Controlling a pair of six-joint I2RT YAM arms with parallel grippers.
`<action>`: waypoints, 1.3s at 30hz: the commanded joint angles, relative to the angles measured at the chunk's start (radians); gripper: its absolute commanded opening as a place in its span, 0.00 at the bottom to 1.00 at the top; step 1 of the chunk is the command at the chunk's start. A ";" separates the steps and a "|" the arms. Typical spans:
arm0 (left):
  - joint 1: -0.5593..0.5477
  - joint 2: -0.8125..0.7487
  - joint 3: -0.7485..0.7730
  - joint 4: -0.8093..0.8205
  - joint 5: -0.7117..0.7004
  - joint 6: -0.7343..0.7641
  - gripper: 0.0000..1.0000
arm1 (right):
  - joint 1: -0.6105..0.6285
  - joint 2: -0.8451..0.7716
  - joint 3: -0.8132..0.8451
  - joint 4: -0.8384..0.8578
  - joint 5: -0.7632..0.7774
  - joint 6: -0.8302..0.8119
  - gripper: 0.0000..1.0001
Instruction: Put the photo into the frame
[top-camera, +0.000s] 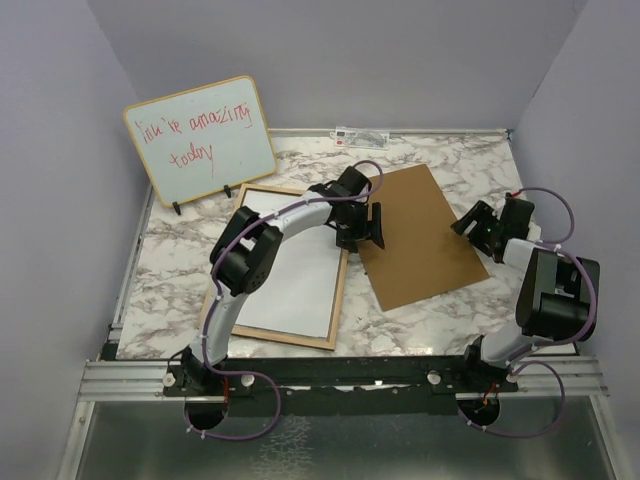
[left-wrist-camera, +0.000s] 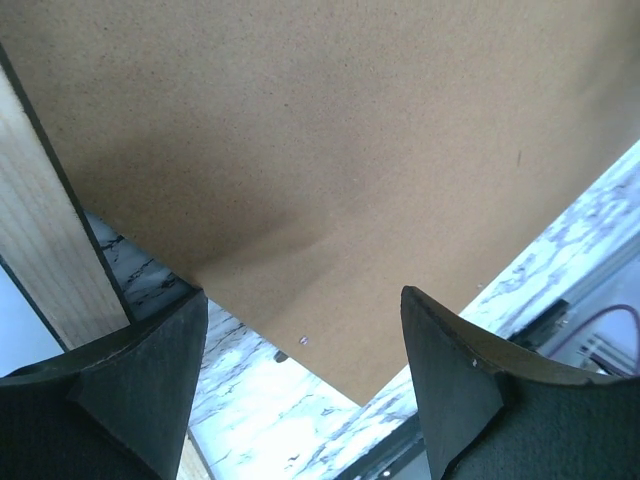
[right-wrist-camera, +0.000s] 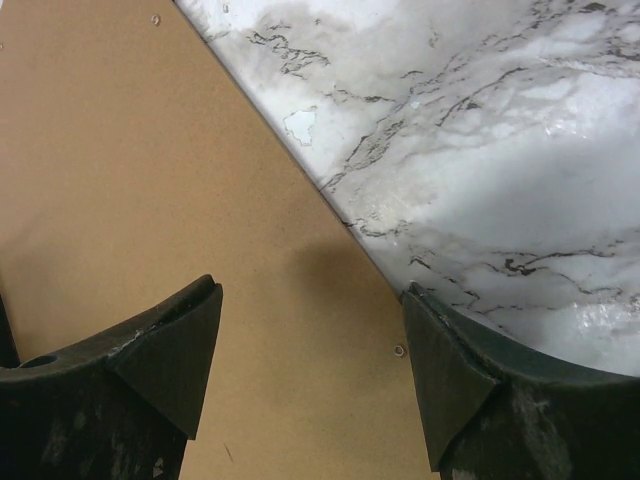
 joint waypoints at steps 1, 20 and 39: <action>-0.053 0.139 -0.023 0.509 0.234 -0.068 0.76 | 0.069 -0.012 -0.116 -0.152 -0.368 0.188 0.75; -0.064 0.083 -0.093 0.393 -0.129 -0.003 0.77 | 0.068 -0.261 -0.177 -0.324 -0.270 0.090 0.75; -0.110 0.130 -0.083 0.510 -0.003 -0.073 0.77 | 0.068 -0.365 -0.131 -0.453 0.094 0.086 0.77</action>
